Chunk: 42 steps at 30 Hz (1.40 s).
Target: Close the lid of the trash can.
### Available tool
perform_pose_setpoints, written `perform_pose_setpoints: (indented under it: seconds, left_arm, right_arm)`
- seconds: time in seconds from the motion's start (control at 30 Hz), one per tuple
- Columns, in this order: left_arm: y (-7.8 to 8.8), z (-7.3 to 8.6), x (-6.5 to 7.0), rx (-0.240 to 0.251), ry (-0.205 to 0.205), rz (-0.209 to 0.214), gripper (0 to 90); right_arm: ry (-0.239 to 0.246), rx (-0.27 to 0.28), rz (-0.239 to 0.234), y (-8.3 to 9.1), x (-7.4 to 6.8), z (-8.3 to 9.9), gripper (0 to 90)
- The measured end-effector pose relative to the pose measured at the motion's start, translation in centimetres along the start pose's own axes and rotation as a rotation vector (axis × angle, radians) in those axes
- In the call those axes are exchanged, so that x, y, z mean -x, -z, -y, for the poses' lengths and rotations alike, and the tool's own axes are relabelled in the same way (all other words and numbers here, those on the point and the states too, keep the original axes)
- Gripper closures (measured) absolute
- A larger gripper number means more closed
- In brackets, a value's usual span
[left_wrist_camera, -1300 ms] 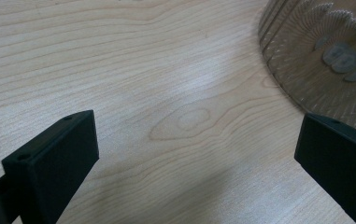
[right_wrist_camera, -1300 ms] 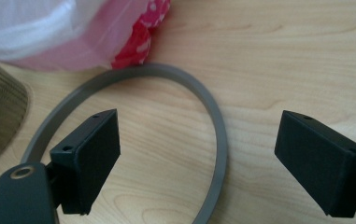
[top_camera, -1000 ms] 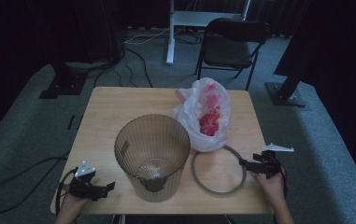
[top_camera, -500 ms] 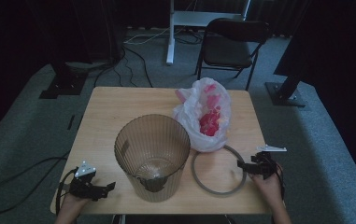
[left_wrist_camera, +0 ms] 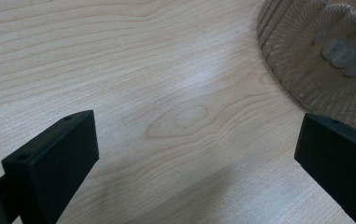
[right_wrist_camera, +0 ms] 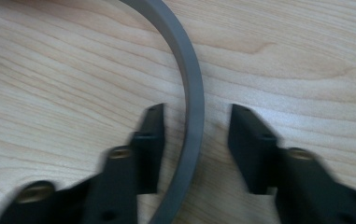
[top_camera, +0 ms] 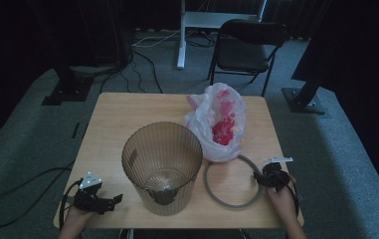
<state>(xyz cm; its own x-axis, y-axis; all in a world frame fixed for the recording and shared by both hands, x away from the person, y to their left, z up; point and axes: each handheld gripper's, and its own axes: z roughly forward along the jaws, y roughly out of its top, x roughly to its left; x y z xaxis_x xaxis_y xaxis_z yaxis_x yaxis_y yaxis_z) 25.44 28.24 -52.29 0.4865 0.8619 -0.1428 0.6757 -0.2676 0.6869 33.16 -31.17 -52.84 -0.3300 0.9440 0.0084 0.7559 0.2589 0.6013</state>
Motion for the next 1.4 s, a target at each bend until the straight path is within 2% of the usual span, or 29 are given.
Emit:
perform_pose_setpoints:
  seconds: [0.1, 0.2, 0.43, 0.5, 0.67, 0.83, 0.9, 1.1, 1.2, 1.27, 1.4]
  left_arm:
    - [0.0, 0.0, 0.0, -0.001, -0.001, 0.0, 0.0]
    - [0.0, 0.0, 0.0, 0.002, 0.002, 0.003, 0.0]
    - [-0.1, 0.0, 0.1, -0.001, -0.002, 0.003, 0.0]
    - [-0.1, 0.0, 0.1, -0.001, 0.002, 0.003, 0.0]
    - [-0.1, -0.1, 0.0, -0.003, 0.002, 0.003, 0.0]
    - [-0.1, -0.1, 0.0, -0.005, 0.002, 0.003, 0.0]
    - [-0.1, -0.1, 0.1, -0.003, 0.003, 0.003, 0.0]
    - [-0.2, -0.1, 0.1, -0.007, -0.002, 0.003, 0.0]
    - [-0.2, -0.1, 0.1, -0.008, -0.001, 0.003, 0.0]
    - [-0.2, -0.1, 0.1, -0.01, -0.003, 0.003, 0.0]
    - [-0.2, -0.1, 0.1, -0.008, -0.002, 0.003, 0.0]
  right_arm:
    - [0.003, -0.001, 0.006, -0.1, 0.0, -0.2, 79.2]
    - [-0.008, -0.006, 0.015, -0.1, 0.0, -0.3, 81.3]
    - [-0.008, -0.017, -0.002, -0.2, 0.2, -0.6, 82.1]
    - [-0.041, -0.027, -0.041, -0.2, 0.4, -0.7, 82.4]
    - [-0.063, -0.002, -0.106, 0.5, 0.6, -1.0, 82.7]
    - [-0.141, 0.028, -0.229, 1.5, 1.6, -1.4, 83.3]
    - [-0.158, 0.047, -0.259, 1.8, 1.9, -1.5, 83.6]
    - [-0.167, 0.063, -0.284, 2.7, 2.2, -1.4, 83.7]
    - [-0.202, 0.083, -0.352, 3.0, 2.6, -1.3, 83.7]
    - [-0.182, 0.085, -0.333, 3.4, 2.5, -1.3, 83.7]
    - [-0.166, 0.097, -0.34, 4.4, 2.3, -1.1, 83.7]
